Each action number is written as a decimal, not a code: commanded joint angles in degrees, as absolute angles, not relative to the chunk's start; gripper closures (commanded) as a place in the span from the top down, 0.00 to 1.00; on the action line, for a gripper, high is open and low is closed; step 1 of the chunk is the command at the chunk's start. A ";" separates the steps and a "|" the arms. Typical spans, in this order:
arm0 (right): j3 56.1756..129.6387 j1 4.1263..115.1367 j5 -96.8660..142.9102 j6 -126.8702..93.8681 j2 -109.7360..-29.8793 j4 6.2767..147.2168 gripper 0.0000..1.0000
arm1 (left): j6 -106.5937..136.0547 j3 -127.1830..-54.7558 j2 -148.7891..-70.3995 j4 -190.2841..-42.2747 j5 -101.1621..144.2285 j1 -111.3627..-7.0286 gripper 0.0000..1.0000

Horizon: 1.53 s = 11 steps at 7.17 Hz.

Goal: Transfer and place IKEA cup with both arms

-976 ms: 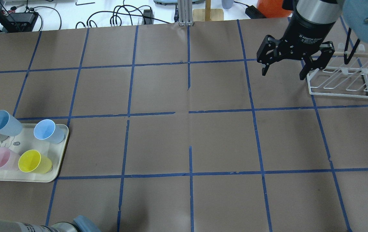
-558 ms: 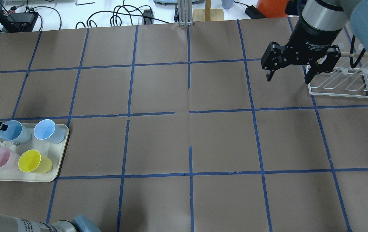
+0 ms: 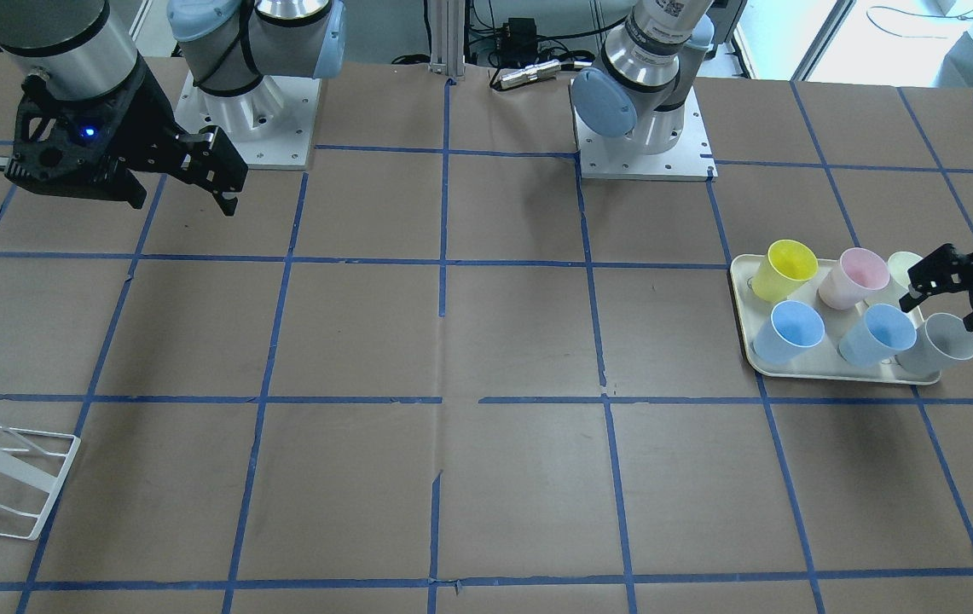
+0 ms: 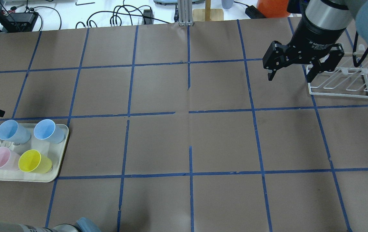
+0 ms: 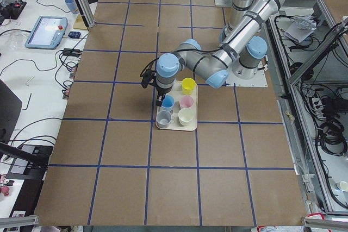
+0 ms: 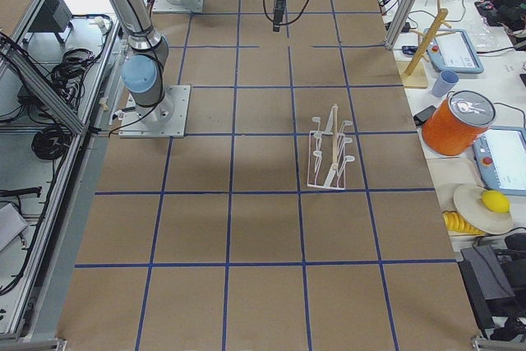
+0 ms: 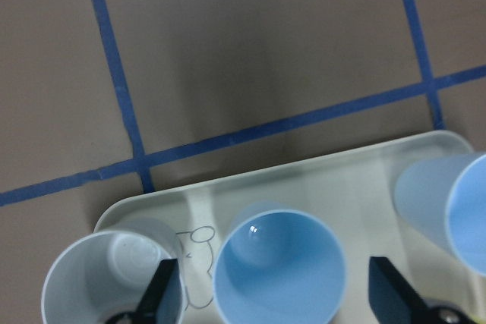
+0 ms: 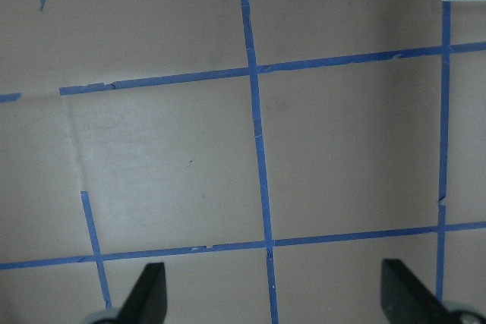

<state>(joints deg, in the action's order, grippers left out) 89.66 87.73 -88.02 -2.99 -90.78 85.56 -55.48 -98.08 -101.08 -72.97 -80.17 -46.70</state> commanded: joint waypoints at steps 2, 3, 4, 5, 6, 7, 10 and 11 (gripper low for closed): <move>89.82 87.89 -87.28 -2.81 -90.97 88.50 1.00 | -24.65 -88.07 -95.56 -85.77 -79.81 -68.66 1.00; 90.17 87.89 -87.36 -2.81 -90.97 88.42 1.00 | -10.34 -88.15 -93.45 -85.78 -74.93 -74.30 1.00; 90.00 87.98 -87.97 -2.81 -91.49 87.90 1.00 | -5.85 -88.15 -91.69 -85.69 -68.79 -77.92 1.00; 89.74 87.98 -88.24 -2.81 -91.58 87.11 1.00 | -6.06 -88.59 -89.76 -85.87 -73.86 -79.52 1.00; 89.74 87.89 -88.07 -2.81 -91.50 87.53 1.00 | -6.15 -88.51 -88.69 -86.13 -84.70 -81.02 1.00; 89.74 87.89 -87.37 -2.90 -91.49 87.71 1.00 | -5.46 -88.42 -88.51 -86.92 -87.42 -82.17 1.00; 89.56 87.80 -87.45 -2.90 -92.81 86.14 1.00 | -1.16 -86.84 -89.03 -89.38 -90.70 -87.60 1.00; 89.65 88.06 -87.45 -2.90 -92.90 85.96 1.00 | -0.88 -85.36 -90.34 -89.30 -90.62 -88.06 1.00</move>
<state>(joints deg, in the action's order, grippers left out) 89.64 87.93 -87.55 -2.90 -92.67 86.30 -1.77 -86.71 -89.31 -89.09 -90.37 -86.66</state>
